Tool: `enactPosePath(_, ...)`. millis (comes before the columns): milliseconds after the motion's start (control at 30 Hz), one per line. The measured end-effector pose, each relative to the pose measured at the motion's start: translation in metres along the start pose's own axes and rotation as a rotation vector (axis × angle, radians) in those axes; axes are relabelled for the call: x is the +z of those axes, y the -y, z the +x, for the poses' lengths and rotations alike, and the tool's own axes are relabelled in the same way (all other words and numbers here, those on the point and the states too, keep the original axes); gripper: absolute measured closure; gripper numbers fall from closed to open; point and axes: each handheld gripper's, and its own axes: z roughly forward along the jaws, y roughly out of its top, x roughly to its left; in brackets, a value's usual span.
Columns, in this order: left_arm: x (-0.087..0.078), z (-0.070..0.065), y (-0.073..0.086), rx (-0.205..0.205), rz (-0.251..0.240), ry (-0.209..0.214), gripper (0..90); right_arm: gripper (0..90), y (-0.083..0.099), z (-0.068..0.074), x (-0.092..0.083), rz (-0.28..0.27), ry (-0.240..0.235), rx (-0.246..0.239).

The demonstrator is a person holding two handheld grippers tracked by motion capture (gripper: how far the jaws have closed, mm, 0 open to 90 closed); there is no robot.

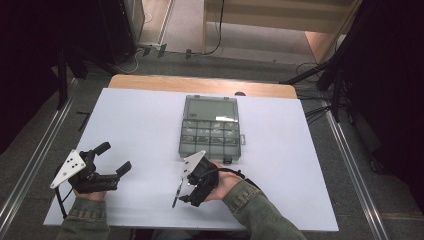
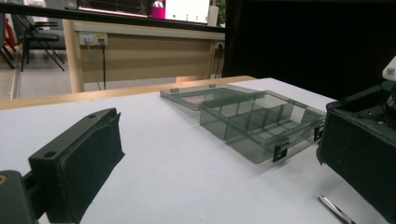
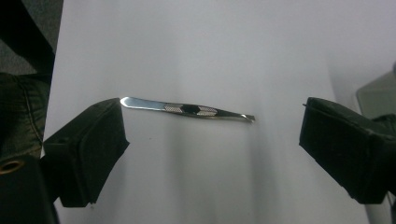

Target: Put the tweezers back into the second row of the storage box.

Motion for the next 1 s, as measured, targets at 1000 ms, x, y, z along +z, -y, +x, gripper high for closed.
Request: enactPosePath(1000, 0.001, 0.001, 0.000, 0.001, -0.003, 0.004, 0.0, 32.8, -0.011, 0.006, 0.027, 0.066, -0.059, -0.211)
